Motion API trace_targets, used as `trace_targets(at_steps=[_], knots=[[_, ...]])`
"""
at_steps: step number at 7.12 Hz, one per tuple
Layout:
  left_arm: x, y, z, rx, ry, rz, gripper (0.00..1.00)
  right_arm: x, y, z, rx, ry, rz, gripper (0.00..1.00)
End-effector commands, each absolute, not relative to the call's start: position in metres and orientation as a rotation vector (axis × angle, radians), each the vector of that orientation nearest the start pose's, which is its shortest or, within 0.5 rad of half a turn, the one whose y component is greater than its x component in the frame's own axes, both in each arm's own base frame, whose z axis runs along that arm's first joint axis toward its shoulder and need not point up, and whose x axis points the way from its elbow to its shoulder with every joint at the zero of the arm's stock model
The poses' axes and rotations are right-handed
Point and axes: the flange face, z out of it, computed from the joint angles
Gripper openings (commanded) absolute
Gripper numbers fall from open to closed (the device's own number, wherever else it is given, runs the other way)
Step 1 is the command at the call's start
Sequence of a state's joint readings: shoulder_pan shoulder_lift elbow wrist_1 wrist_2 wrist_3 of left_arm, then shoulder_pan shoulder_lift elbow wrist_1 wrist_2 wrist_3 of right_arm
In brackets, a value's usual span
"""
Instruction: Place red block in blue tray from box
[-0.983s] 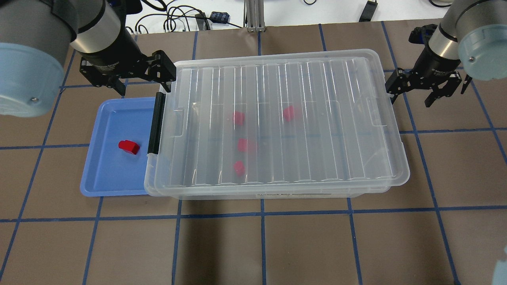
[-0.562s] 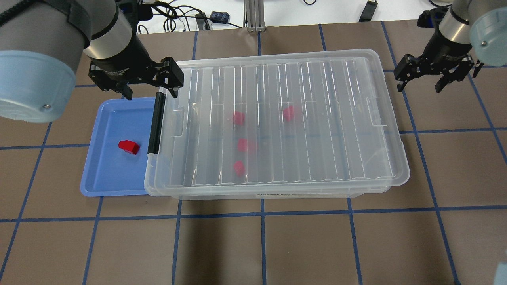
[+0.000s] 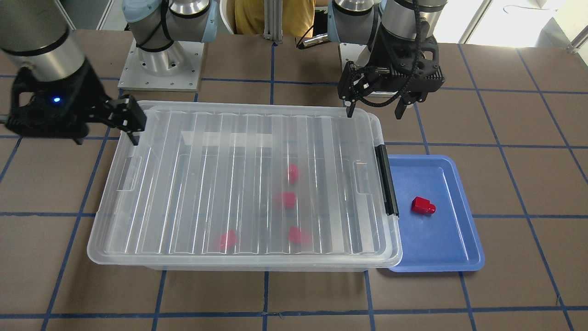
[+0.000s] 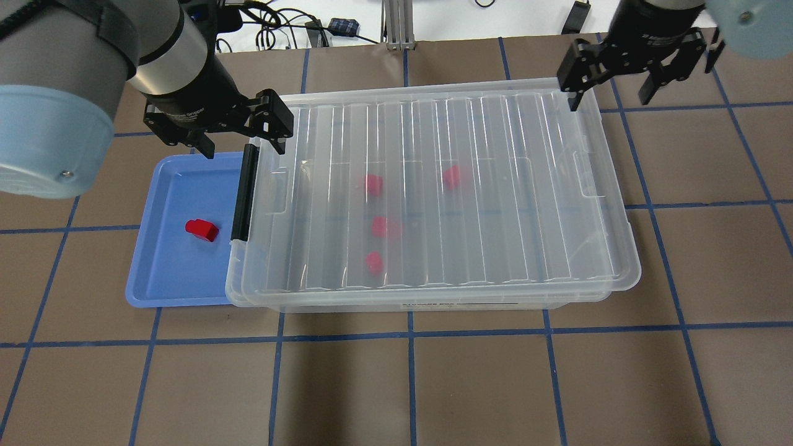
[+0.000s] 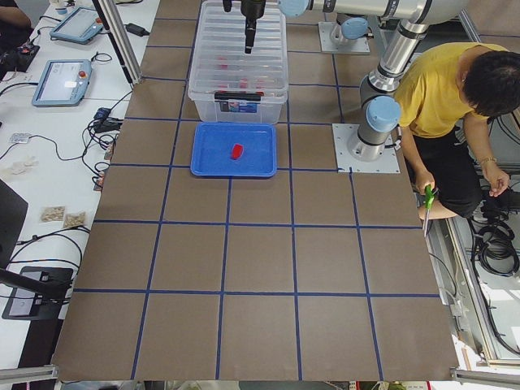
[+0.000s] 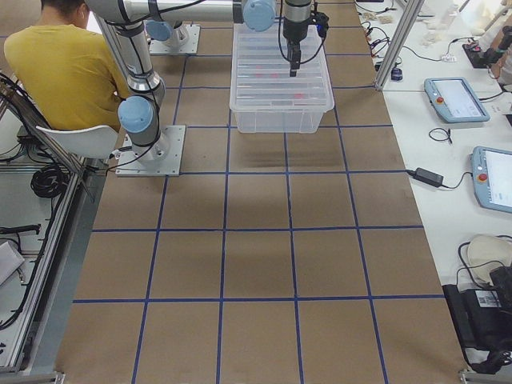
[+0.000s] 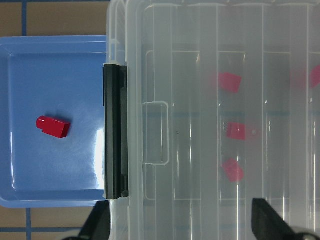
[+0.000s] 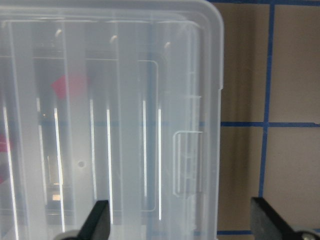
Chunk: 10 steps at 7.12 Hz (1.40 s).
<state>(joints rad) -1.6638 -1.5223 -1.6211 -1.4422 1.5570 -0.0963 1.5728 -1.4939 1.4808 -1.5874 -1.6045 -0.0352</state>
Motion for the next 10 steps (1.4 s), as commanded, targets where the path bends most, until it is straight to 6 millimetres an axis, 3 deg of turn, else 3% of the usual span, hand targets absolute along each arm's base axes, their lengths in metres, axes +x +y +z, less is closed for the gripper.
trace_targets(at_steps=[1,2,3,6,10], knots=[[-0.18,-0.468,0.501,-0.003,3.164,-0.201,1.0,0.153,-0.491,0.487,-0.123,3.177,-0.037,1.0],[-0.18,-0.468,0.501,-0.003,3.164,-0.201,1.0,0.142,-0.497,0.488,-0.133,3.173,-0.045,1.0],[-0.18,-0.468,0.501,-0.003,3.164,-0.201,1.0,0.113,-0.504,0.489,-0.042,3.159,-0.037,1.0],[-0.179,-0.467,0.503,-0.003,3.163,-0.208,1.0,0.117,-0.495,0.494,-0.01,3.118,-0.04,1.0],[-0.18,-0.466,0.504,-0.001,3.163,-0.21,1.0,0.117,-0.497,0.494,0.031,3.125,-0.054,1.0]])
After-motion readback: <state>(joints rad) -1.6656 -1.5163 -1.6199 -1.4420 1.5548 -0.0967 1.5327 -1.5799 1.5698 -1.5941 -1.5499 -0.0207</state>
